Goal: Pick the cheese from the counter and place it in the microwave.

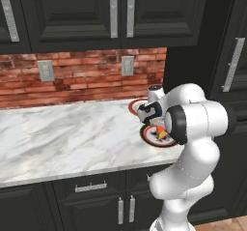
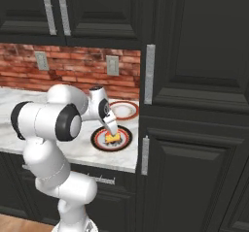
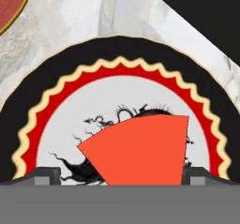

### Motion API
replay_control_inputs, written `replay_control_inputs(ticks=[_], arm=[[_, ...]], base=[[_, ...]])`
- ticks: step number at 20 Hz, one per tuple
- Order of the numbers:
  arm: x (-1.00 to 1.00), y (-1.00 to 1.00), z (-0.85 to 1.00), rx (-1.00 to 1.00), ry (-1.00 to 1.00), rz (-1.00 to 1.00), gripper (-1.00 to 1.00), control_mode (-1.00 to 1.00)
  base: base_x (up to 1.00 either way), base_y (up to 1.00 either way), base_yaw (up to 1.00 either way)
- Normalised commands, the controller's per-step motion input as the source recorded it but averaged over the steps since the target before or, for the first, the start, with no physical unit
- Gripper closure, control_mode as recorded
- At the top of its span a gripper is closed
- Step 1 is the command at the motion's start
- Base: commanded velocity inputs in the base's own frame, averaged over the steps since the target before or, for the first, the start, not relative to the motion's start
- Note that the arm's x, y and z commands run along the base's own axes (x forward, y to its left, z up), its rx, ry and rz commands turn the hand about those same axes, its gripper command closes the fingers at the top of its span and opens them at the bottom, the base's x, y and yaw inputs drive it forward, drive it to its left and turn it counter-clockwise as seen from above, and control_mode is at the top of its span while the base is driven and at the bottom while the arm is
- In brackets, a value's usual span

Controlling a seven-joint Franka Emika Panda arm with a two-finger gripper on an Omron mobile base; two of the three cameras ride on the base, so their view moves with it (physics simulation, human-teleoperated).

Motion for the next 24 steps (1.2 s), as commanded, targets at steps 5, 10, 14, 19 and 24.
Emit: replay_control_inputs(ticks=[5,10,14,19,24], arm=[[0.03,-0.13,-0.28,0.00,0.00,0.00,-1.00,-1.00],[0.03,-0.09,-0.30,0.00,0.00,0.00,-1.00,-1.00],[0.00,-0.01,-0.32,0.00,0.00,0.00,-1.00,-1.00],[0.00,0.00,-0.24,0.00,0.00,0.00,1.00,-1.00],[-0.01,0.00,-0.17,0.00,0.00,0.00,1.00,-1.00]], base=[[0.00,0.00,0.00],[0.00,0.00,0.00],[0.00,0.00,0.00],[0.00,0.00,0.00],[0.00,0.00,0.00]])
